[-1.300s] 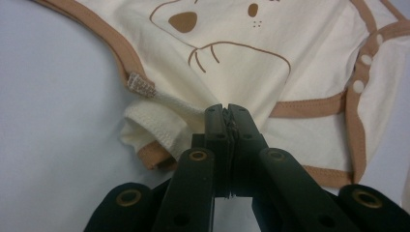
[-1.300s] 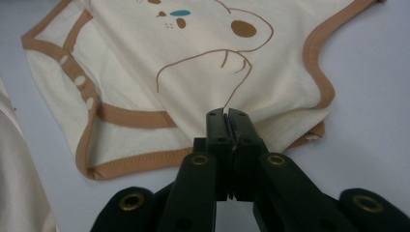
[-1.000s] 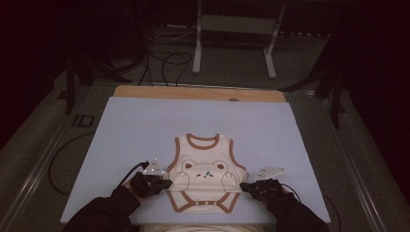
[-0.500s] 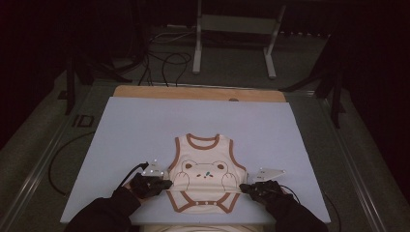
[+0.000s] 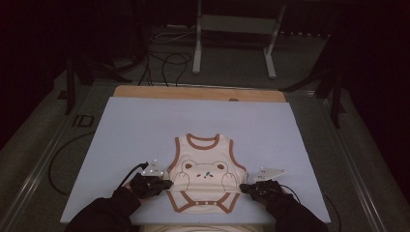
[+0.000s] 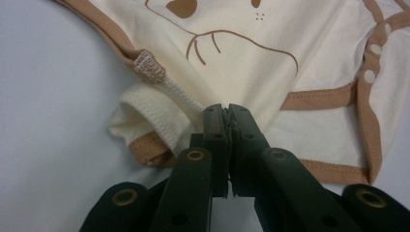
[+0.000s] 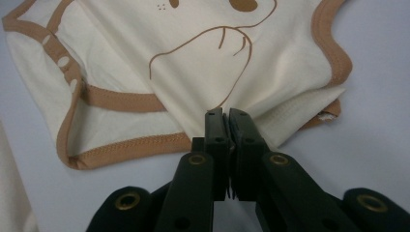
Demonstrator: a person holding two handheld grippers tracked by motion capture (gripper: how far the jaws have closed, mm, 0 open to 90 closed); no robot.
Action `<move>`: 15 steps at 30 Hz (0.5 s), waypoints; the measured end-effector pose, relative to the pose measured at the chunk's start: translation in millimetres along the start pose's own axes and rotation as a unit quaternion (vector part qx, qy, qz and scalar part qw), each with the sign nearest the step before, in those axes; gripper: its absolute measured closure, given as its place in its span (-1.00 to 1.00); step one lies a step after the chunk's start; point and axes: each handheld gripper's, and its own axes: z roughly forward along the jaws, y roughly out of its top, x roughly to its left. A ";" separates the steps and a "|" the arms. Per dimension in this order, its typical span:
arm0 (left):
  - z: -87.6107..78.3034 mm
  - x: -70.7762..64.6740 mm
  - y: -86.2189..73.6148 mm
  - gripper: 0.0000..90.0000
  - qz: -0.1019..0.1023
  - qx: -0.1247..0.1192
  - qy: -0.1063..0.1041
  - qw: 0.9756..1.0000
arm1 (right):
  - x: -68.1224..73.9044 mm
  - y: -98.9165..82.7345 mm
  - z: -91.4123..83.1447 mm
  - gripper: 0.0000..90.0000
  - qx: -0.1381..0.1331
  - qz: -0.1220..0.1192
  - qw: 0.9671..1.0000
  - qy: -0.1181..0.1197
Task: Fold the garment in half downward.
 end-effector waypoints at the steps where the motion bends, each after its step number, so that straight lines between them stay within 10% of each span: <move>1: 0.1 0.3 -0.1 0.92 -0.002 0.000 -0.001 1.000 | -0.5 -0.2 0.1 0.94 0.000 0.002 1.000 0.002; 15: -5.9 -8.8 5.8 0.21 0.026 -0.010 0.004 1.000 | 5.8 8.6 -9.3 0.03 -0.030 -0.008 0.999 0.016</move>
